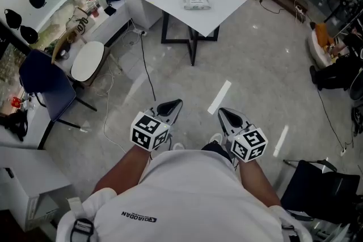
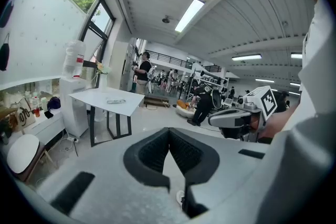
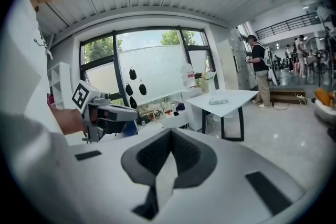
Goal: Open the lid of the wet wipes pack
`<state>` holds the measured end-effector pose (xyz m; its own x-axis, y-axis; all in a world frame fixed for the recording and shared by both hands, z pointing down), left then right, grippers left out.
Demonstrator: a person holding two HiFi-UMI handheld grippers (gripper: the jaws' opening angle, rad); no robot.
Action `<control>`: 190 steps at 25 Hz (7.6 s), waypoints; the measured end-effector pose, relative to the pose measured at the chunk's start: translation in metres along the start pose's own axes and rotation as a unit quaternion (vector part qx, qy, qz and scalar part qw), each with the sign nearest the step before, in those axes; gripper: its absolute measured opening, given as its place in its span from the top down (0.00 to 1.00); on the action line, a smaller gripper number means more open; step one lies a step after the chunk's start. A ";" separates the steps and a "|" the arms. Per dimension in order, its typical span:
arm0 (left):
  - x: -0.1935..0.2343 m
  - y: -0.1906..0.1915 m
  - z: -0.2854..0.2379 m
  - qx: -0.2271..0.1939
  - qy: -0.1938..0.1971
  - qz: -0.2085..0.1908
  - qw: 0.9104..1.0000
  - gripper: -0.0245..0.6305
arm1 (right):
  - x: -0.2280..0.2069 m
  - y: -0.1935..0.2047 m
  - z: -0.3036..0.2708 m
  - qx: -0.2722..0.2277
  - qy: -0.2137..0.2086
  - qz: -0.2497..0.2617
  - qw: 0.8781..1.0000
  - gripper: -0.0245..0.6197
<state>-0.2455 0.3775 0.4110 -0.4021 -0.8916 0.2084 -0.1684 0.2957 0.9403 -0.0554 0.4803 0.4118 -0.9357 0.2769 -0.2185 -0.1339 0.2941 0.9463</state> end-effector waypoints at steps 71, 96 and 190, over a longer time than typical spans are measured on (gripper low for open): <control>0.151 -0.107 -0.299 0.009 -0.095 0.051 0.994 0.96 | -0.308 -0.116 -0.211 0.026 -0.108 -0.002 0.994 0.95; 0.395 -0.181 -0.378 0.016 -0.043 0.015 0.999 0.96 | -0.362 -0.194 -0.461 0.046 -0.051 0.049 0.996 0.95; 0.472 -0.152 -0.400 0.065 -0.137 0.101 0.983 0.96 | -0.459 -0.097 -0.689 0.327 -0.164 0.276 0.889 0.76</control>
<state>-0.0500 -0.2256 0.4741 -0.6634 -0.6900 0.2896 -0.1677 0.5142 0.8411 0.1627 -0.3054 0.5846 -0.6396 0.7650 0.0763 0.6350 0.4698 0.6132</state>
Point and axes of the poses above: the fingertips, and each gripper's own axes: z backward along the fingers, x to its left, y out of its underside, the point moved 6 cm from there along z, backward along the fingers, and after that the axes turned 5 degrees about -x, right-handed, at the moved point
